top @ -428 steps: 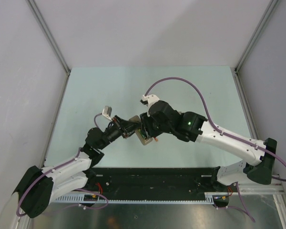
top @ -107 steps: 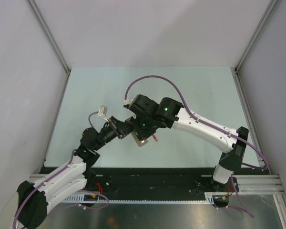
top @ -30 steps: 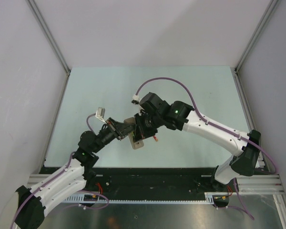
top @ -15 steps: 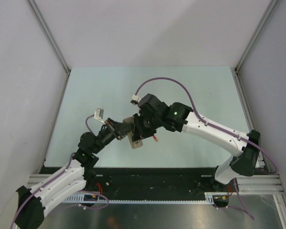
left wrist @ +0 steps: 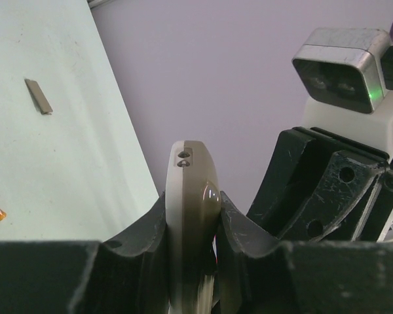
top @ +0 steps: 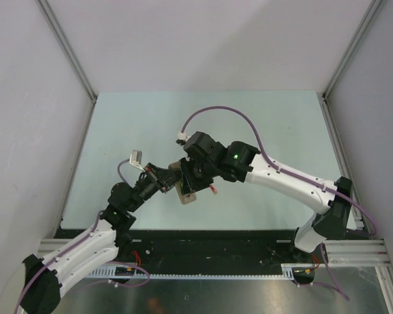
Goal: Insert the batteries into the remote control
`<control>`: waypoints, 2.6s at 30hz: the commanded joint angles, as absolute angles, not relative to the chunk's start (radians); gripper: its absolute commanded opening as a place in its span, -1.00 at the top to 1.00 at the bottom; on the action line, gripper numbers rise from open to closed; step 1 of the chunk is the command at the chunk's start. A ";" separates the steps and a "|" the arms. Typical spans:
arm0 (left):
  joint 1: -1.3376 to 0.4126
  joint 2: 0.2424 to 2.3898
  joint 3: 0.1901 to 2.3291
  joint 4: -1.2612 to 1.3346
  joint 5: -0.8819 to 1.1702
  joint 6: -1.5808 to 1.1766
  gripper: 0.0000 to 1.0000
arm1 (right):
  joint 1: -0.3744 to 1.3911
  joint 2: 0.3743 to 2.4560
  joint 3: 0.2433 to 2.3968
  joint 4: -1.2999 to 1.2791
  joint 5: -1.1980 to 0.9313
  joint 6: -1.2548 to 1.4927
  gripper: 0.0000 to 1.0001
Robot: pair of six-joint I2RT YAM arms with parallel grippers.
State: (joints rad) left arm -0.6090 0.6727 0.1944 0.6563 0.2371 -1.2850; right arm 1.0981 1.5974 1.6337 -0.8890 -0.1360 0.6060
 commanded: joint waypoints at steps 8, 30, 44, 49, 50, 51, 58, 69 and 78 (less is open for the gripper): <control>-0.635 0.710 0.232 0.781 0.215 -1.404 1.00 | 1.089 1.661 1.644 -0.914 -0.009 0.560 0.57; -0.634 0.750 0.264 0.769 0.202 -1.422 1.00 | 1.086 1.675 1.635 -0.928 -0.002 0.541 0.29; -0.632 0.738 0.244 0.769 0.196 -1.422 1.00 | 1.095 1.678 1.672 -0.977 0.074 0.540 0.27; -0.627 0.733 0.244 0.767 0.195 -1.420 1.00 | 1.095 1.672 1.672 -1.000 0.081 0.534 0.24; -0.627 0.732 0.244 0.769 0.196 -1.419 1.00 | 1.095 1.671 1.672 -1.002 0.086 0.534 0.24; -0.626 0.727 0.244 0.767 0.195 -1.419 1.00 | 1.095 1.667 1.674 -1.003 0.087 0.534 0.24; -0.624 0.733 0.241 0.767 0.183 -1.424 1.00 | 1.108 1.667 1.686 -1.022 0.130 0.540 0.24; -0.624 0.744 0.262 0.764 0.178 -1.416 1.00 | 1.141 1.692 1.710 -1.048 0.205 0.548 0.23; -0.624 0.747 0.244 0.765 0.186 -1.411 1.00 | 1.138 1.672 1.729 -1.046 0.216 0.537 0.02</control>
